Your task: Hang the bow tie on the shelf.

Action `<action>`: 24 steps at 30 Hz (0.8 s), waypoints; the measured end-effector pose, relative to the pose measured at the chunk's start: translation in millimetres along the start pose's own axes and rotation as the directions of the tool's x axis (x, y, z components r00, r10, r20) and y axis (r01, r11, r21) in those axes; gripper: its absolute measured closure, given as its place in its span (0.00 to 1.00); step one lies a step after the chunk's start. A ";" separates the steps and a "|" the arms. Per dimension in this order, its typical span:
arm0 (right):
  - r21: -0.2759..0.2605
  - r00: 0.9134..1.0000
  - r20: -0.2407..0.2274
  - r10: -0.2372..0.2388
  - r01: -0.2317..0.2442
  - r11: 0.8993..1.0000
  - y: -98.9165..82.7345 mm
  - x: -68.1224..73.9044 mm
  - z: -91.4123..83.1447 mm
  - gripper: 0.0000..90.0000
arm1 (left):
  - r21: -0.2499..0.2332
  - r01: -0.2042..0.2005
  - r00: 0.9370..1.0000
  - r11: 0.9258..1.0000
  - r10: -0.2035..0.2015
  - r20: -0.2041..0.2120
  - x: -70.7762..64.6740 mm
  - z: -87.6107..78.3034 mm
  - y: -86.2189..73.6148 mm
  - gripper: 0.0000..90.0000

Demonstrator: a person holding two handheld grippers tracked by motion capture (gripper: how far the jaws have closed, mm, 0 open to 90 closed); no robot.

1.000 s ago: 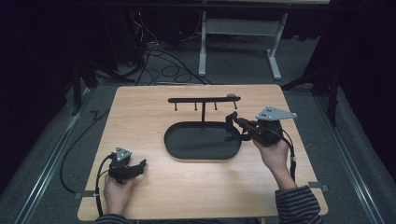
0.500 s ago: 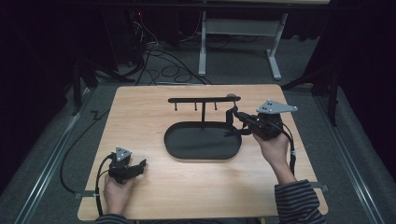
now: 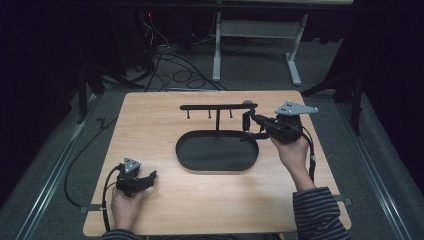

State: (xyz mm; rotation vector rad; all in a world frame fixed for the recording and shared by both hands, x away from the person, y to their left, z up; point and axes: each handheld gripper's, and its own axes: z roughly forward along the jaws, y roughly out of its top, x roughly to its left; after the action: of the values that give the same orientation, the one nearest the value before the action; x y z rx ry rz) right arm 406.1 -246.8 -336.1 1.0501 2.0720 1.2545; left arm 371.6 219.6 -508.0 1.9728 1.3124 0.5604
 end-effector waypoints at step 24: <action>0.031 0.998 0.041 0.050 -0.051 0.998 -3.8 -19.3 15.4 1.00 | -0.002 0.006 1.000 1.000 -0.006 0.004 0.3 -0.1 0.0 0.34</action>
State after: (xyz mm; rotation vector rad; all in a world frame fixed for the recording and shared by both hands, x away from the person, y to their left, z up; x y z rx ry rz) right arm 427.2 -255.8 -346.0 1.1394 2.0532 1.2180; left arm 371.7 219.9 -508.0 1.9673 1.3144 0.5548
